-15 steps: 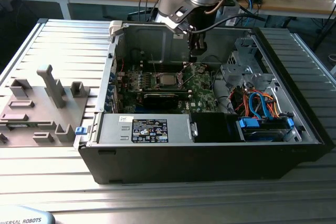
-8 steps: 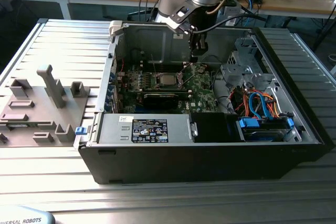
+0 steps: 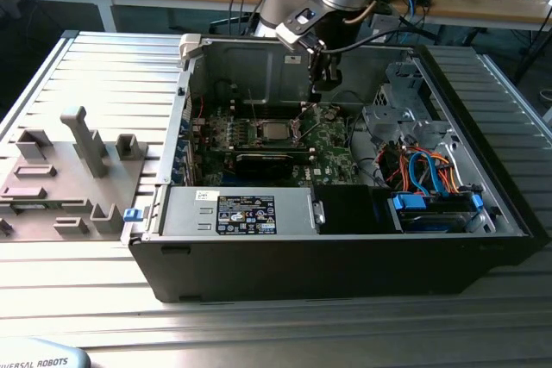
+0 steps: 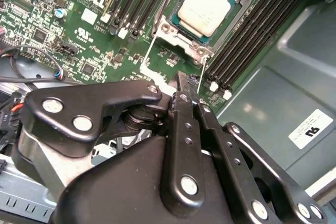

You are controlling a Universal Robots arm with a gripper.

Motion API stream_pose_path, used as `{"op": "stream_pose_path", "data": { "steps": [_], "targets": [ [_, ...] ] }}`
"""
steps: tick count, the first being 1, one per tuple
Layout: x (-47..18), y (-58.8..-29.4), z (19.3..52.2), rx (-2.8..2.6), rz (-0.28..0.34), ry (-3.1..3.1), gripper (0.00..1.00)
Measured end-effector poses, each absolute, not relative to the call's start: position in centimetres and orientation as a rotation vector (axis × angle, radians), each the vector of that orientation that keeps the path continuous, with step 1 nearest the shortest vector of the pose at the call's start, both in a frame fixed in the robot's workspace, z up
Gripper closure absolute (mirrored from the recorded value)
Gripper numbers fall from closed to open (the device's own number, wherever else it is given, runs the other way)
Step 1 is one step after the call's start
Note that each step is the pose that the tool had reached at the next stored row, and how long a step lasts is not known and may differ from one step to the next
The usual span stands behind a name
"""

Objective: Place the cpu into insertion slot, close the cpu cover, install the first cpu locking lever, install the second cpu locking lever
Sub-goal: 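Close the cpu cover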

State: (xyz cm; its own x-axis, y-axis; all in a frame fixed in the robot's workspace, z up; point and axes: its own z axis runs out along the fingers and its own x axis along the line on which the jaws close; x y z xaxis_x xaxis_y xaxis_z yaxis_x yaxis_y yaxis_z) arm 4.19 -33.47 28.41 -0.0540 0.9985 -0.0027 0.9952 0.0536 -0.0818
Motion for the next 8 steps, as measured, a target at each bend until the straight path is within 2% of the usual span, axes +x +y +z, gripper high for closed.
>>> {"op": "stream_pose_path", "data": {
  "steps": [8],
  "targets": [
    [4.36, -33.47, 28.38, -2.122, 0.095, -2.24, 0.89]
  ]
}}
